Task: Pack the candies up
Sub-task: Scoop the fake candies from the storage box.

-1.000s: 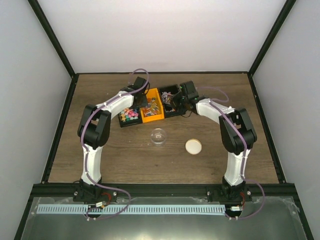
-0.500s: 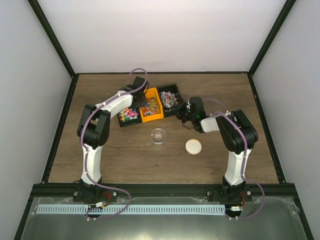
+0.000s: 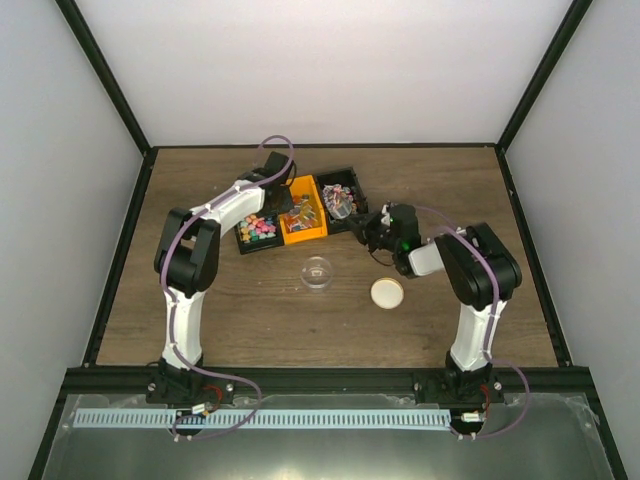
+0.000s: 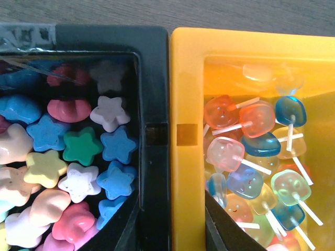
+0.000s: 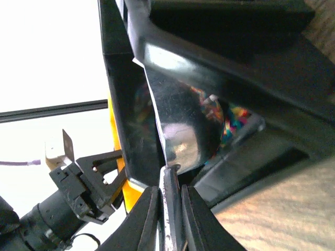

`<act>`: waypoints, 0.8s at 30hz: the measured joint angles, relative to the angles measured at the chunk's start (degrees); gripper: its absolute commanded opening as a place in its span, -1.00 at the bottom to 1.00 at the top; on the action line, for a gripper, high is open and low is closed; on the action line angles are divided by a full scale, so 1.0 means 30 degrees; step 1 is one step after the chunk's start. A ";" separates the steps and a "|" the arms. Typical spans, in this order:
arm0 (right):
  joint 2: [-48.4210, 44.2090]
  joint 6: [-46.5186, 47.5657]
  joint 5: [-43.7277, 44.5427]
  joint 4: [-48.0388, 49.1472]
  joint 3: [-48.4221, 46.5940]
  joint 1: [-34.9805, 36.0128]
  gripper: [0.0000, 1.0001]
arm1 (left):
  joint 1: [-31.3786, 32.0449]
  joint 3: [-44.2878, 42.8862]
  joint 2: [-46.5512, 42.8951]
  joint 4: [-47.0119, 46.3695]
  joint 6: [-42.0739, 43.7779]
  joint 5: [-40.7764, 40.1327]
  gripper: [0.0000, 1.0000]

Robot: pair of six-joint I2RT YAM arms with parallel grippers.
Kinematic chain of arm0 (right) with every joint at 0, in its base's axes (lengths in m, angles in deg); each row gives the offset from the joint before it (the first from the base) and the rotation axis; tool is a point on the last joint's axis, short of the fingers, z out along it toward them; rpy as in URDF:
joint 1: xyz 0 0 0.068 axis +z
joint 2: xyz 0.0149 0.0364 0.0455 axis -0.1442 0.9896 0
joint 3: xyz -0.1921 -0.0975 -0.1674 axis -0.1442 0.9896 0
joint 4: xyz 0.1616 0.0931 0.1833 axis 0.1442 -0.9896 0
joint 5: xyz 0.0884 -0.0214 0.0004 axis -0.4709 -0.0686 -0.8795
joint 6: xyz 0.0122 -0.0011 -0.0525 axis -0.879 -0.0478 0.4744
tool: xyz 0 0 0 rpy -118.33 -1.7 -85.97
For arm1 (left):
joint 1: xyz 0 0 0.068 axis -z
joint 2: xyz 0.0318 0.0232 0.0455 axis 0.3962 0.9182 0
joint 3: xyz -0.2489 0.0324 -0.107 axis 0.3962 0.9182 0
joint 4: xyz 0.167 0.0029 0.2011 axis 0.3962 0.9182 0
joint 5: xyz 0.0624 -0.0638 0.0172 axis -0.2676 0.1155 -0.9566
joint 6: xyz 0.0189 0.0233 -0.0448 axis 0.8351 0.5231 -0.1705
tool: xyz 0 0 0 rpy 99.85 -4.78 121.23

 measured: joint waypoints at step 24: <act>-0.5326 0.0036 -0.1588 -0.1246 0.2557 -0.1304 -0.99 | -0.0102 0.0000 -0.0007 0.0036 0.0124 0.0248 -0.92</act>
